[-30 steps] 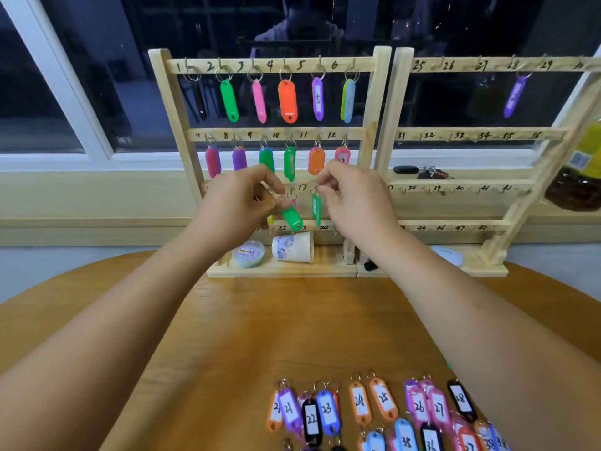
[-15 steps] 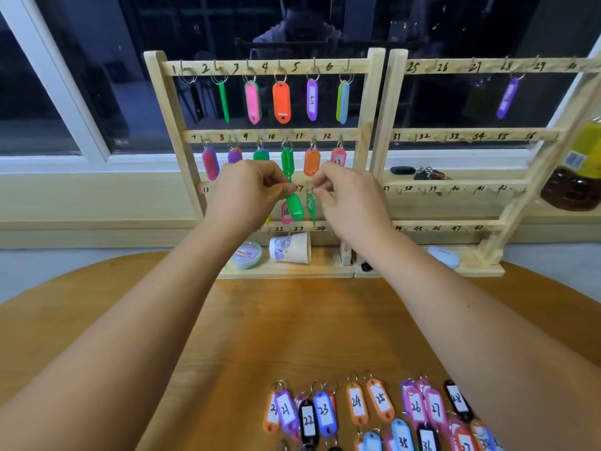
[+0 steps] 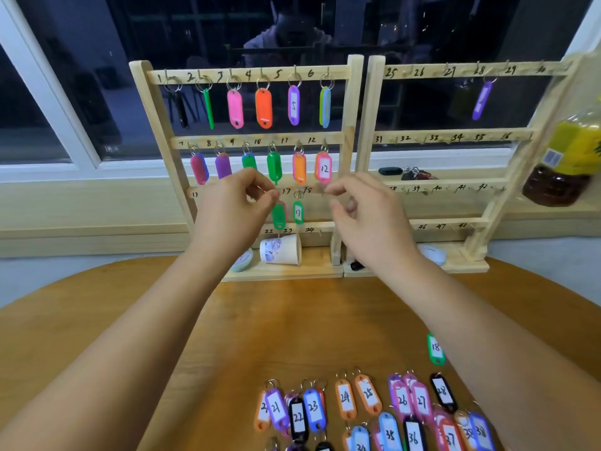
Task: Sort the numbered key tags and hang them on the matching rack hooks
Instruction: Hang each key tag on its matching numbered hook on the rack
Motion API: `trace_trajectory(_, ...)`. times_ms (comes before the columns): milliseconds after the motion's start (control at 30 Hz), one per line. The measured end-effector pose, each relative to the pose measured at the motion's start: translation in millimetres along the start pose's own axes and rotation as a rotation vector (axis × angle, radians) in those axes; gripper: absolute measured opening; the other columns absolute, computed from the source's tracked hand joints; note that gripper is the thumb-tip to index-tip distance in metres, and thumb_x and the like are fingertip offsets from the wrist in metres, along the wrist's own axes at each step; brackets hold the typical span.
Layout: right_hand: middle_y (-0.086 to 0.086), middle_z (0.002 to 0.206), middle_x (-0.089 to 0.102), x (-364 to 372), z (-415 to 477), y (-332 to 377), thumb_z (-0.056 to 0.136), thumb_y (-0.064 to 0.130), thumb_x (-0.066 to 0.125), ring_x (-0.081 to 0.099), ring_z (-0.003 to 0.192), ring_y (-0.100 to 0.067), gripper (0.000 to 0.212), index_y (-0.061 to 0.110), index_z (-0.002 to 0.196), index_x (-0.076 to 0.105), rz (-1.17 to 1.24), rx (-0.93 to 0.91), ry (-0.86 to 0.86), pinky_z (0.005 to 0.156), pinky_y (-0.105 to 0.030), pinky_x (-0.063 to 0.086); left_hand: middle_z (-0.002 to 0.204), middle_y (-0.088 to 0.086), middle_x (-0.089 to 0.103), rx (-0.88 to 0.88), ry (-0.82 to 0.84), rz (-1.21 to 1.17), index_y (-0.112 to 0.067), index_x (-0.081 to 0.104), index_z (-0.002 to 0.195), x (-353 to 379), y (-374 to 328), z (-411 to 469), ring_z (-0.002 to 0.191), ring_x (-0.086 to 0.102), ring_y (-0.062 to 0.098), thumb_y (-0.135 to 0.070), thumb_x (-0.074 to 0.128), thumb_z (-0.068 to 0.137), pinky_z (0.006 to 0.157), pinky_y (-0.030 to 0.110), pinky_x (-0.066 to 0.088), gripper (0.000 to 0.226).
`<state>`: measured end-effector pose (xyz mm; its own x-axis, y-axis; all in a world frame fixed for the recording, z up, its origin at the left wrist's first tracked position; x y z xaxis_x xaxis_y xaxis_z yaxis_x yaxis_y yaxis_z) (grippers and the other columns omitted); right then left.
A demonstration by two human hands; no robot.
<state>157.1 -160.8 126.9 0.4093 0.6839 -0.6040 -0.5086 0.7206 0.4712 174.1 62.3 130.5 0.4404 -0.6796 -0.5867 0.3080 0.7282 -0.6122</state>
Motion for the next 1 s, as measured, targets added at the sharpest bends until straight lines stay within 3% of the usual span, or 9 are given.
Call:
trace_trajectory(133, 0.019, 0.098, 0.058, -46, -44, -20, 0.099, 0.013, 0.067, 0.058, 0.083, -0.002, 0.012, 0.023, 0.104, 0.074, 0.048, 0.059, -0.07, 0.074, -0.012, 0.041, 0.079, -0.015, 0.071, -0.037, 0.107, -0.053, -0.031, 0.071, 0.087, 27, -13, -36, 0.067, 0.064, 0.002, -0.032, 0.074, 0.096, 0.063, 0.027, 0.046, 0.01)
trace_trajectory(200, 0.019, 0.093, 0.06, -65, -67, -35, 0.097, 0.012, 0.07, 0.06, 0.083, -0.004, 0.014, 0.023, 0.103, 0.075, 0.028, 0.101, -0.075, 0.073, -0.008, 0.04, 0.076, -0.013, 0.07, -0.039, 0.186, -0.069, -0.031, 0.071, 0.086, 50, -23, -56, 0.065, 0.064, 0.002, -0.031, 0.075, 0.096, 0.061, 0.024, 0.043, 0.01)
trace_trajectory(367, 0.017, 0.088, 0.067, -94, -120, -85, 0.094, 0.015, 0.075, 0.06, 0.077, -0.009, 0.017, 0.031, 0.097, 0.075, -0.027, 0.287, 0.019, 0.069, -0.021, 0.048, 0.078, -0.014, 0.069, -0.018, 0.365, -0.086, -0.031, 0.073, 0.088, 108, -55, -99, 0.078, 0.063, 0.002, -0.03, 0.074, 0.095, 0.055, 0.015, 0.042, 0.008)
trace_trajectory(467, 0.017, 0.087, 0.068, -98, -150, -112, 0.093, 0.015, 0.076, 0.06, 0.078, -0.002, 0.016, 0.031, 0.096, 0.075, -0.044, 0.384, 0.107, 0.066, -0.018, 0.042, 0.082, -0.015, 0.069, 0.025, 0.464, -0.074, -0.033, 0.073, 0.093, 142, -73, -122, 0.082, 0.062, 0.0, -0.031, 0.073, 0.096, 0.063, 0.012, 0.043, 0.003)
trace_trajectory(633, 0.017, 0.086, 0.067, -91, -185, -142, 0.093, 0.015, 0.076, 0.059, 0.082, 0.005, 0.016, 0.031, 0.092, 0.073, -0.139, 0.485, 0.164, 0.062, -0.012, 0.039, 0.091, -0.012, 0.073, 0.053, 0.67, -0.025, -0.031, 0.074, 0.103, 202, -92, -154, 0.088, 0.067, 0.006, -0.032, 0.074, 0.095, 0.082, 0.031, 0.057, 0.008)
trace_trajectory(700, 0.016, 0.085, 0.064, -87, -193, -145, 0.093, 0.014, 0.075, 0.06, 0.077, 0.001, 0.02, 0.032, 0.086, 0.069, -0.178, 0.482, 0.176, 0.062, -0.015, 0.042, 0.095, -0.011, 0.073, 0.058, 0.719, 0.002, -0.03, 0.074, 0.108, 219, -98, -162, 0.091, 0.068, 0.008, -0.034, 0.075, 0.095, 0.084, 0.032, 0.057, 0.014)
trace_trajectory(833, 0.014, 0.081, 0.058, -81, -200, -146, 0.09, 0.015, 0.073, 0.06, 0.075, -0.007, 0.024, 0.032, 0.078, 0.062, -0.21, 0.446, 0.187, 0.063, -0.04, 0.055, 0.099, -0.01, 0.069, 0.036, 0.779, 0.049, -0.026, 0.07, 0.119, 244, -102, -169, 0.094, 0.067, 0.014, -0.041, 0.077, 0.093, 0.078, 0.028, 0.051, 0.031)
trace_trajectory(1000, 0.015, 0.082, 0.055, -77, -201, -143, 0.091, 0.015, 0.07, 0.056, 0.076, -0.007, 0.018, 0.029, 0.081, 0.063, -0.25, 0.432, 0.203, 0.059, -0.037, 0.052, 0.107, -0.003, 0.07, 0.024, 0.814, 0.136, -0.026, 0.068, 0.117, 263, -106, -171, 0.099, 0.066, 0.02, -0.049, 0.077, 0.088, 0.084, 0.036, 0.059, 0.038)
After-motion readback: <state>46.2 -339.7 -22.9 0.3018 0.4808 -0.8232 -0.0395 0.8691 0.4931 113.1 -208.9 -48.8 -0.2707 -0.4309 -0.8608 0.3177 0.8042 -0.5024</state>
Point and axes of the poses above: each hand's wrist, its own z-axis towards the middle knuckle, its own x-axis out of the palm, y = z × x, the point moved 9 cm from there along z, towards the middle knuckle
